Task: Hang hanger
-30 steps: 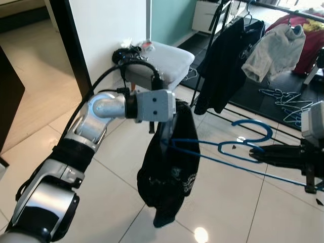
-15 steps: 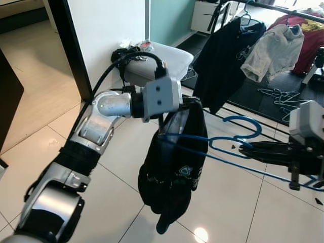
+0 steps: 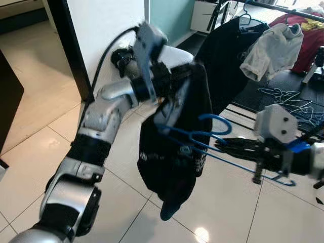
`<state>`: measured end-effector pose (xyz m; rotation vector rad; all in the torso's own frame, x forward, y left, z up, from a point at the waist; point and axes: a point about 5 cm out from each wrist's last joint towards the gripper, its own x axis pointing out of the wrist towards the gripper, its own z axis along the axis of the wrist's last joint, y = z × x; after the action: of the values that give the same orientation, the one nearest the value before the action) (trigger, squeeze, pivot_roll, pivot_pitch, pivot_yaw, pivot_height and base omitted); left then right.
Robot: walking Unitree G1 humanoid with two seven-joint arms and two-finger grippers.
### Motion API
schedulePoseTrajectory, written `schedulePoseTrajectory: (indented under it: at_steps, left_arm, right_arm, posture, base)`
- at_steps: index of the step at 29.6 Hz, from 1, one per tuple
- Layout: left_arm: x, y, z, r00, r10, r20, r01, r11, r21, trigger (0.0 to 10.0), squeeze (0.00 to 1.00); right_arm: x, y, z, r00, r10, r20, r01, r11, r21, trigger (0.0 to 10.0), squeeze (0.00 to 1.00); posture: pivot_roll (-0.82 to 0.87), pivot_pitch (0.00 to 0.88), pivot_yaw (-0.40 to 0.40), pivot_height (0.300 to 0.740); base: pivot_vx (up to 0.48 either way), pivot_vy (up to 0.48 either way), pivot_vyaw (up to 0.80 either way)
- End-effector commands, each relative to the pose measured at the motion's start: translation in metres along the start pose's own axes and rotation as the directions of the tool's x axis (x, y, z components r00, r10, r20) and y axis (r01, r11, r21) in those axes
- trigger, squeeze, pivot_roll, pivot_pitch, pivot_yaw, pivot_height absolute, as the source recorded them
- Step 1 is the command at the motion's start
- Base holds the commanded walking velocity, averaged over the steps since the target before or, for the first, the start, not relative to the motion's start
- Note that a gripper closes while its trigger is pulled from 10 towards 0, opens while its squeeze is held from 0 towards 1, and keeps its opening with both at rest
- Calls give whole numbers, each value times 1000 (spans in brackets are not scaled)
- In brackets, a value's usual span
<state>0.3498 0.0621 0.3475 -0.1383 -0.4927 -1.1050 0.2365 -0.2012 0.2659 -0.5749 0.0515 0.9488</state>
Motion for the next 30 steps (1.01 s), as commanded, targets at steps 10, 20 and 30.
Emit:
schedulePoseTrajectory:
  at_steps: [10, 20, 30]
  left_arm:
    - [7, -9, -10, 995, 59, 85, -17, 902, -431, 10000, 0]
    - [9, -24, -15, 990, 30, 138, 65, 774, -630, 10000, 0]
    - [10, -28, -19, 990, 42, 138, 64, 731, -679, 10000, 0]
  right_arm:
    - [26, -15, 12, 967, -177, 182, 175, 984, 27, 10000, 0]
    - [36, -27, 20, 906, -287, 310, 260, 957, 124, 10000, 0]
    - [41, -31, 27, 840, -320, 439, 247, 944, 217, 10000, 0]
  posture:
    - [-65, 121, 17, 740]
    - [-62, 117, 16, 740]
    - [-49, 117, 17, 740]
  base:
    - [0, 0, 0]
    - [0, 0, 0]
    - [0, 0, 0]
